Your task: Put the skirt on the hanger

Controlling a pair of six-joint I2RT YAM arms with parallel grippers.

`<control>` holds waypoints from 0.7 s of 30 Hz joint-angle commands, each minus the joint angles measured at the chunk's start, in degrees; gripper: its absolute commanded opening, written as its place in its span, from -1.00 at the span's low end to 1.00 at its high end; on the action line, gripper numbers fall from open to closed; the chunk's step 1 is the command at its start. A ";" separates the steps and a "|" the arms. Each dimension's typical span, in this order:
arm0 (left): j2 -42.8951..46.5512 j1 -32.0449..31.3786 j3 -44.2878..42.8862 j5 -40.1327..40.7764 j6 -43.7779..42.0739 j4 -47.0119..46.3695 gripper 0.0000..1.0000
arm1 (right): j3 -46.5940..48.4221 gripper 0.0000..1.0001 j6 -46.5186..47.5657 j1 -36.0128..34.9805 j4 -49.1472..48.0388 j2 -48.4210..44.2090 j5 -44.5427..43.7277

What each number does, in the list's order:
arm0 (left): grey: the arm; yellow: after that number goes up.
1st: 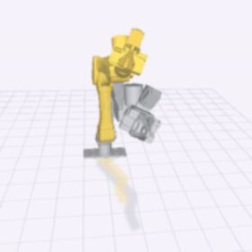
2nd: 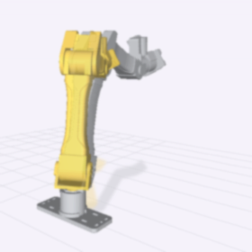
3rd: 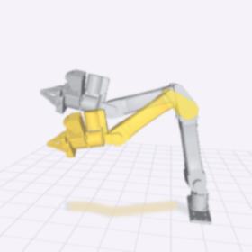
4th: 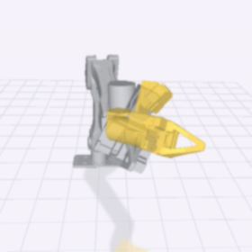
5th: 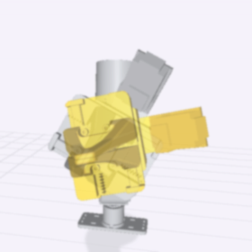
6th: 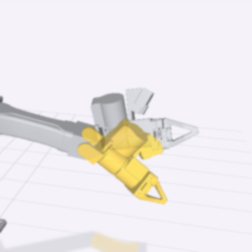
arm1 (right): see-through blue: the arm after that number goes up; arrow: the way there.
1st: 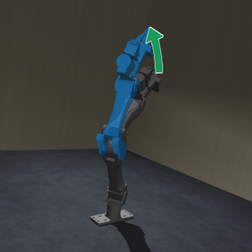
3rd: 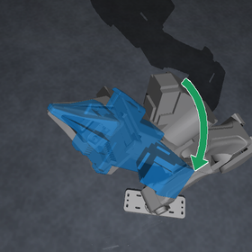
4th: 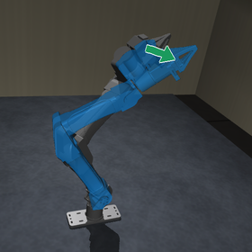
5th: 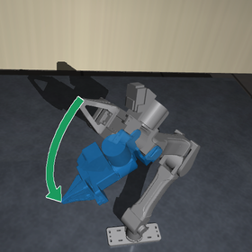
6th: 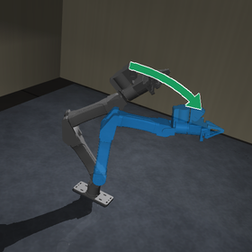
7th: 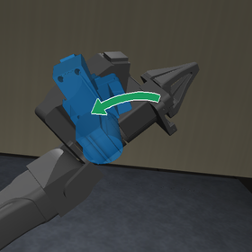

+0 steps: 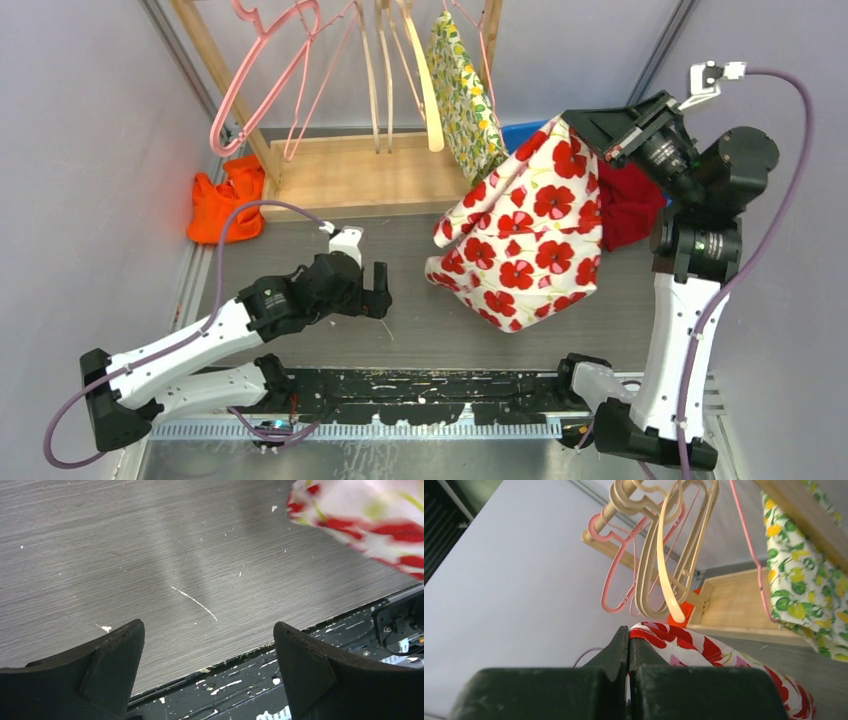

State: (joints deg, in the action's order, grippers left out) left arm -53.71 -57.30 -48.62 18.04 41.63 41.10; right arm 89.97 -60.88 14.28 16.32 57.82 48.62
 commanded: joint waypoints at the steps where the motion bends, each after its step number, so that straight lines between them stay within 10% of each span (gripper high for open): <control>1: 3.43 0.28 -0.06 1.49 0.81 -0.83 0.99 | -1.60 -0.98 -0.41 -6.72 -4.07 0.98 1.10; 9: 6.99 0.33 1.85 -0.62 1.05 -3.67 0.99 | -7.84 -0.98 16.29 -32.79 10.58 8.70 -14.51; 21: 10.91 0.30 2.33 5.79 2.79 1.95 0.99 | 3.49 -0.98 17.95 -48.74 7.37 19.78 -18.53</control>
State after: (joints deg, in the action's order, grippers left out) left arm -44.95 -57.25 -45.93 19.81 43.35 41.41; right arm 82.52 -44.58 -31.77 28.73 76.86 30.37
